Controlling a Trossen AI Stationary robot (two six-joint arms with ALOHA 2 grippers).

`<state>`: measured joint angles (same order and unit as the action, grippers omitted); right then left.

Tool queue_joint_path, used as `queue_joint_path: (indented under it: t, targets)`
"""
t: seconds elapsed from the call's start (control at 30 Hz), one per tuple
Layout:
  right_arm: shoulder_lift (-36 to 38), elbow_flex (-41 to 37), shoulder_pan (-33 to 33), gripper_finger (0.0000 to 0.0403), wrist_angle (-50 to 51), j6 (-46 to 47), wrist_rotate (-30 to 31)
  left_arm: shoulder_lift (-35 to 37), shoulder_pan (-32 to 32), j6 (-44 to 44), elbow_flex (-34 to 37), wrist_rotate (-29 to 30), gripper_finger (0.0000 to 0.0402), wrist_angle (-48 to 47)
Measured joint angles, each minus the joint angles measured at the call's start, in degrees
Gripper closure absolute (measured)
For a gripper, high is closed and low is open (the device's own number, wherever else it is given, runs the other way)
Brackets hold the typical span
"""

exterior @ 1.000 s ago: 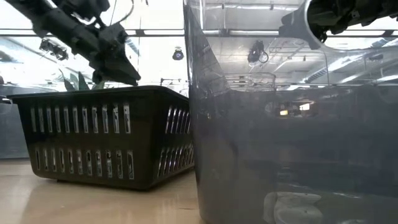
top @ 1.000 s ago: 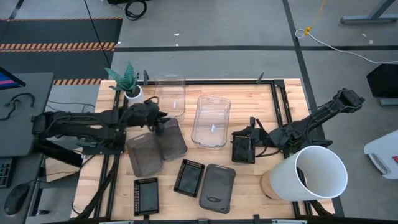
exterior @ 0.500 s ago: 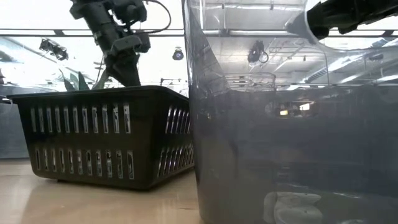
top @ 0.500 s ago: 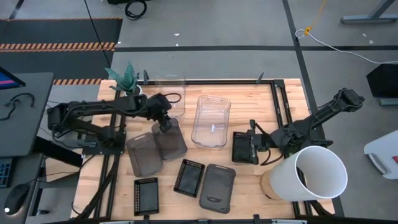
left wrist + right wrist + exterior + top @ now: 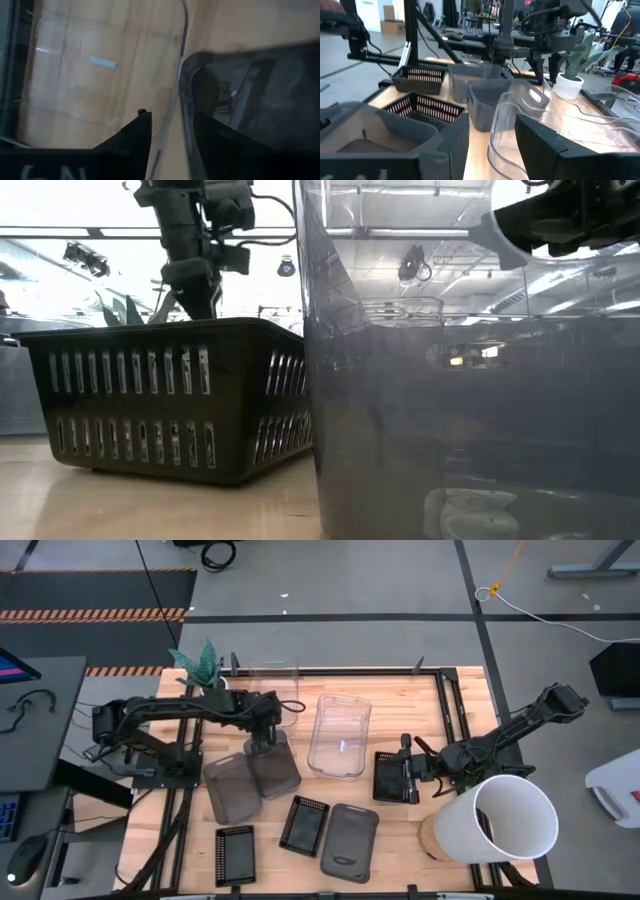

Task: Stack baskets by color
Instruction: Stack the left transparent bin on the right transparent bins

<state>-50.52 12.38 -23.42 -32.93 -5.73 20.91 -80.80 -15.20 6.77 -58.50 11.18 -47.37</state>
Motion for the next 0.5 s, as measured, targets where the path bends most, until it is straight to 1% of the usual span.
queue_joint_path:
  t: [0.13, 0.27, 0.5]
  targets:
    - [-0.21, 0.00, 0.04, 0.0239, -0.19, -0.24, -0.07, -1.93, -0.02, 4.64, 0.02, 2.83, 0.0257, -0.03]
    - [-0.22, 0.02, 0.04, 0.0239, -0.52, -0.48, -0.48, -3.74, -0.05, 7.27, 0.02, 4.77, 0.0259, -0.17]
    - [-0.22, 0.02, 0.04, 0.0239, -0.50, -0.66, -1.64, -7.72, -1.16, 7.52, 0.02, 5.09, 0.0260, -0.69]
